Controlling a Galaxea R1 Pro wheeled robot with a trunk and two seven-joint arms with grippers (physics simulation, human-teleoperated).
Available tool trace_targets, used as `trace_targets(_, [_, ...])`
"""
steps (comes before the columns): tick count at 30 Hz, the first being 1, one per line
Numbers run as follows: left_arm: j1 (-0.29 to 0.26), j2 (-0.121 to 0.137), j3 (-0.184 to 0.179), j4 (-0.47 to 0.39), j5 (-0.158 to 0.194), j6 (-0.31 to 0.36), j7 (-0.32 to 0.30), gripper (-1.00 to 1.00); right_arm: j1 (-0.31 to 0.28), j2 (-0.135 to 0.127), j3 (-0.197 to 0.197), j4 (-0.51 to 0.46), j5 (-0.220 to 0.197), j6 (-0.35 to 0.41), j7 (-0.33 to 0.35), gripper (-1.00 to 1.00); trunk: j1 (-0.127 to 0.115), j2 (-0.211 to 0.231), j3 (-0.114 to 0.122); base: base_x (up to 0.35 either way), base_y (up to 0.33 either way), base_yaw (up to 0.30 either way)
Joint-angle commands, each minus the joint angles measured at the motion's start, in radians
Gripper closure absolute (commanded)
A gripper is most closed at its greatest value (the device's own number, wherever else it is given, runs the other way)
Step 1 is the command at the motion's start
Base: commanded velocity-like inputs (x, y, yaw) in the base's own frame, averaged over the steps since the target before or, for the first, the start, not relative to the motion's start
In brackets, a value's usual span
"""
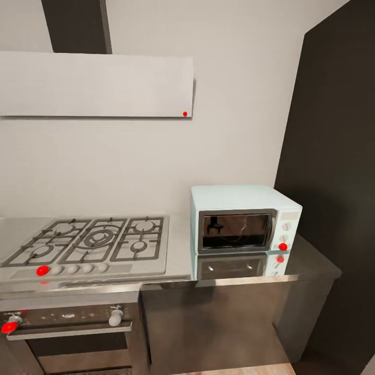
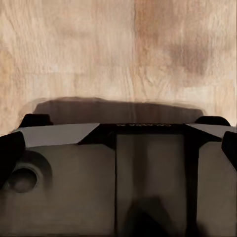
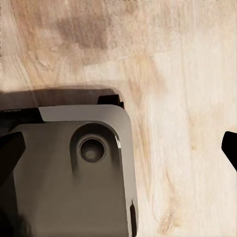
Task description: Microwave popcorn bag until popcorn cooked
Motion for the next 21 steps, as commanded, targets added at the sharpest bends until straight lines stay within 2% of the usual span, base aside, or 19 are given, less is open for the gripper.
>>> trace_targets(1, [0.003,0.003,-0.008,0.004,0.038,-0.009,-0.005,-1.0,-0.001,-0.001,-0.008,0.003,0.008,-0.006,0.002,-1.0,0.0,-0.001,-0.001,0.0,0.0,0.185])
trace_targets(3, [0.009,0.01,-0.008,0.005,0.082,-0.015,-0.004,-1.0,-0.001,0.0,-0.009,0.003,0.008,-0.007,0.001,-1.0,0.0,-0.001,-0.001,0.0,0.0,0.228])
trace_targets(6, [0.012,0.015,-0.008,0.006,0.104,-0.018,-0.004,-1.0,-0.001,0.001,-0.009,0.003,0.008,-0.007,-0.003,-1.0,0.0,-0.001,-0.001,0.0,0.0,0.26])
trace_targets(10, [0.012,0.018,-0.008,0.006,0.106,-0.018,-0.004,-1.0,-0.001,0.009,-0.008,0.003,0.008,-0.008,-0.016,-1.0,0.0,-0.001,-0.001,0.0,0.0,0.269])
trace_targets(21, [0.012,0.018,-0.008,0.006,0.106,-0.017,-0.004,-1.0,-0.001,0.011,-0.008,0.003,0.008,-0.008,-0.027,-1.0,0.0,-0.001,-0.001,0.0,0.0,0.269])
